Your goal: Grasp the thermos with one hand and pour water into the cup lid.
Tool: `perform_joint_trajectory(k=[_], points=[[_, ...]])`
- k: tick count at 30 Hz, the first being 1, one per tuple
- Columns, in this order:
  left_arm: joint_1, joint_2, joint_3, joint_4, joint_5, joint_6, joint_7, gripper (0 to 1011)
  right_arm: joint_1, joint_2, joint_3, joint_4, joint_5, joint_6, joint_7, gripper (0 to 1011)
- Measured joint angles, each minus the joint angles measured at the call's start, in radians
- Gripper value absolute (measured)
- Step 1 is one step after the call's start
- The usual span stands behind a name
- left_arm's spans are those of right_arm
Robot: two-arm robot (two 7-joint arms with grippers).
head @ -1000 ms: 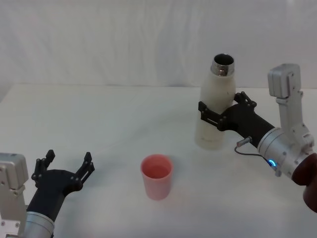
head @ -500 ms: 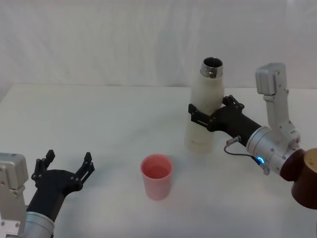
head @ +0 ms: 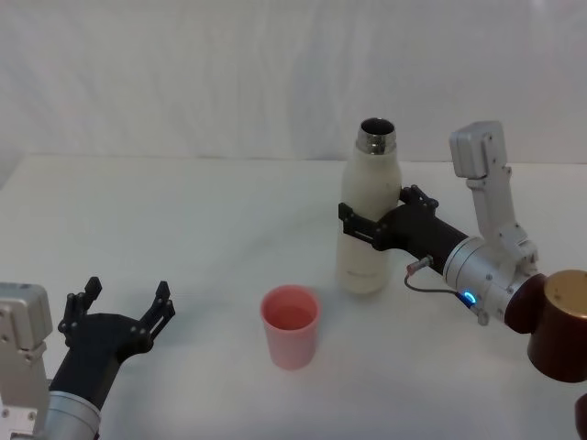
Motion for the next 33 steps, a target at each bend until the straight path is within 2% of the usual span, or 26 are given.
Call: perform_joint_trajectory(k=[15,33], points=[[0.000,0.000,0.000,0.000,0.000,0.000,0.000,1001,0.008,0.017,-0.026,0.032,0.036,-0.017,-0.018,957],[0.000,0.000,0.000,0.000,0.000,0.000,0.000,1001,0.022,0.050,-0.066,0.038,0.062,-0.021,-0.034,957]])
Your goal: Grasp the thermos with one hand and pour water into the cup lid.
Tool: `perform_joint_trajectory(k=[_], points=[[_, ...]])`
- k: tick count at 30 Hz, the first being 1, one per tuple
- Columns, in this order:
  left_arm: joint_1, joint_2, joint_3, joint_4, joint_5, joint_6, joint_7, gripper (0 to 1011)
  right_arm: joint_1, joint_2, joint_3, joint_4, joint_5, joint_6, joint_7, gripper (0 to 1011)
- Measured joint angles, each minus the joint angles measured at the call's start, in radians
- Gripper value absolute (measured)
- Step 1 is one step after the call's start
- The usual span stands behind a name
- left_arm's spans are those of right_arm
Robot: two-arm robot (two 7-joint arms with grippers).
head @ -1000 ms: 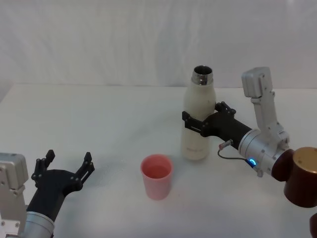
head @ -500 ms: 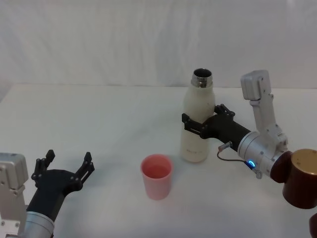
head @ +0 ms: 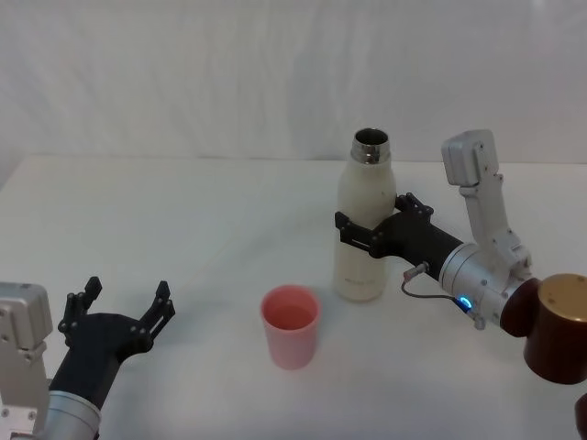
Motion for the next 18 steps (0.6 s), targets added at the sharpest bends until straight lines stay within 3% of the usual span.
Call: perform_joint_trajectory(k=[18], points=[[0.000,0.000,0.000,0.000,0.000,0.000,0.000,1001,0.015,0.028,-0.040,0.009,0.034,-0.005,-0.015,957]])
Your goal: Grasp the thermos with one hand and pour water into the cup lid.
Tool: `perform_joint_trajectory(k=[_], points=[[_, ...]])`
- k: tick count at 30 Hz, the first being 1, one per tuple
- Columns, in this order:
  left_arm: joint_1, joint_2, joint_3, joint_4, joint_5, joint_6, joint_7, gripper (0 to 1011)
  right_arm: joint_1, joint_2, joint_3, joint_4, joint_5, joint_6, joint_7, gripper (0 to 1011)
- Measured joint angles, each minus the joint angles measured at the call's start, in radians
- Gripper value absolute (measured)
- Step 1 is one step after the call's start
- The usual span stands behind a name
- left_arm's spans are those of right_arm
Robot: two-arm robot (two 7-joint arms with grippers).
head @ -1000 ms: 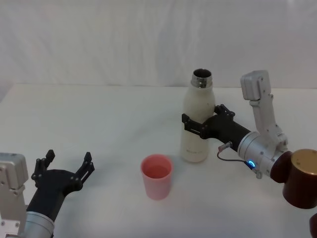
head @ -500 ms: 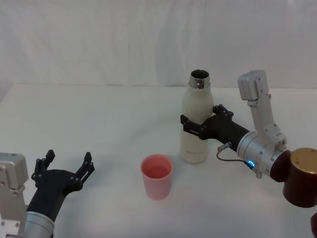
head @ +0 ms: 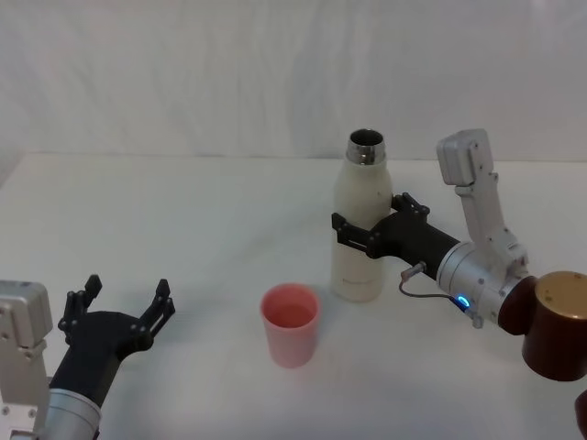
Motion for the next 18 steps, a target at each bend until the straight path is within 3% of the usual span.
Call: perform_joint_trajectory(k=[18], points=[[0.000,0.000,0.000,0.000,0.000,0.000,0.000,1001,0.004,0.007,-0.009,0.003,0.013,-0.003,-0.005,955]])
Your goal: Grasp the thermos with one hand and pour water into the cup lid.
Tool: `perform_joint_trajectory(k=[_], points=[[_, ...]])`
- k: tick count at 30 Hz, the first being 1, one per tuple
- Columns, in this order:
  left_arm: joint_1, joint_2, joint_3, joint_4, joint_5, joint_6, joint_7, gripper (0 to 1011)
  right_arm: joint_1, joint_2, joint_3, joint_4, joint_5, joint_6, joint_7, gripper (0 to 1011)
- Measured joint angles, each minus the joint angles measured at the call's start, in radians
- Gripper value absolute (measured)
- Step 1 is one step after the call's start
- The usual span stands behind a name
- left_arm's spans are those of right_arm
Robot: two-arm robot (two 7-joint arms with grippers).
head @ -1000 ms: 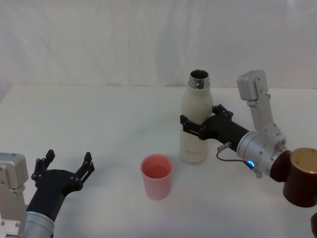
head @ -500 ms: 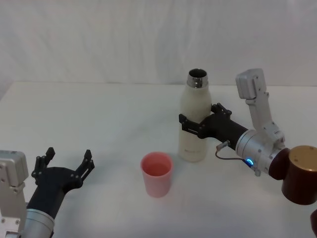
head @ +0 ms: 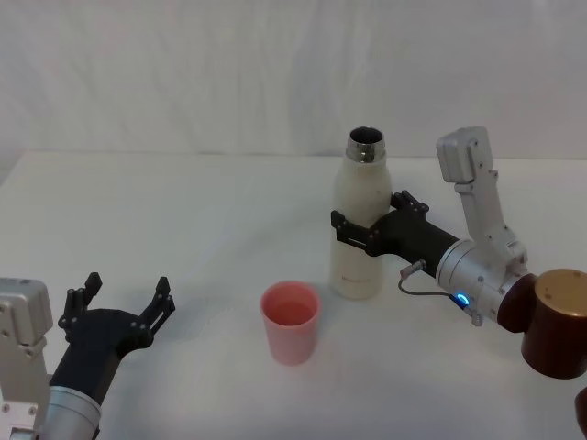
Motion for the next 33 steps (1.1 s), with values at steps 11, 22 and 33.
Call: perform_joint_trajectory(k=[11,22,33], points=[[0.000,0.000,0.000,0.000,0.000,0.000,0.000,1001,-0.001,-0.001,0.001,0.000,-0.002,0.000,0.000,1000],[0.000,0.000,0.000,0.000,0.000,0.000,0.000,1001,-0.001,-0.001,0.002,-0.001,-0.003,0.001,0.000,1000],[0.000,0.000,0.000,0.000,0.000,0.000,0.000,1001,-0.006,0.008,-0.004,-0.013,0.006,0.001,-0.005,1000]])
